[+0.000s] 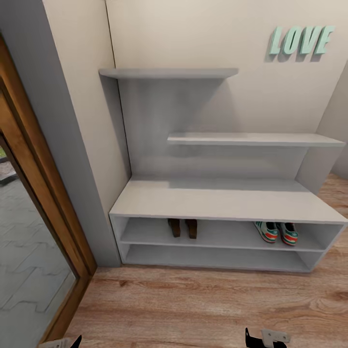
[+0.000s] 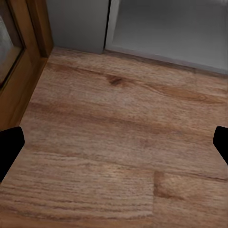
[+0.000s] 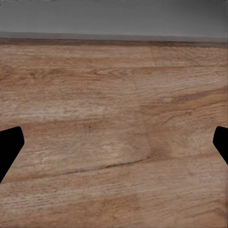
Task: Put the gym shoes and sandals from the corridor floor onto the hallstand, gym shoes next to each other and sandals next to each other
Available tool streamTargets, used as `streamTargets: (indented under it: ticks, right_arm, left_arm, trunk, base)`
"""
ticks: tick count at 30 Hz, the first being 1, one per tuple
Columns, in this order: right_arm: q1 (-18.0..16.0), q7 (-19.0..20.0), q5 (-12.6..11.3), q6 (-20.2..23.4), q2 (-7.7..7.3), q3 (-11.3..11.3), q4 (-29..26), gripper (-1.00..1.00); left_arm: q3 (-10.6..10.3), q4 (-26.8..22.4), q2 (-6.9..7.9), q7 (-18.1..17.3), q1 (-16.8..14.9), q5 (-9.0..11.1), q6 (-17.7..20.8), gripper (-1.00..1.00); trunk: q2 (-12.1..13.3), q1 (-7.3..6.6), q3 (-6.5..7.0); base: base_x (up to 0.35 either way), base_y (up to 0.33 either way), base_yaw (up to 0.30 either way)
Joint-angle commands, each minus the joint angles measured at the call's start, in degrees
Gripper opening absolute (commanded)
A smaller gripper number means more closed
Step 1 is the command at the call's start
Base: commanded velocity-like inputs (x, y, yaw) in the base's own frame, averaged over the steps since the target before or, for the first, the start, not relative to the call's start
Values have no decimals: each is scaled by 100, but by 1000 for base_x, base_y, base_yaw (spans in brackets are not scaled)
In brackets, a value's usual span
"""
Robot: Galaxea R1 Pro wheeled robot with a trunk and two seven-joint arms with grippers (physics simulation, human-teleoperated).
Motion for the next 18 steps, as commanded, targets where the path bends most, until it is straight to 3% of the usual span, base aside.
streamTargets:
  ticks: [1,18]
  right_arm:
    - [-3,4,0,-21,1,-23,5,100]
    - [1,4,0,-21,1,-23,5,100]
  left_arm:
    - [44,2,-4,-53,-6,-9,-7,100]
    - [58,11,-1,-53,-6,26,-9,100]
  trunk:
    - [39,-23,13]
    - [721,-397,319]
  base:
    - [0,0,0]
    - [0,0,0]
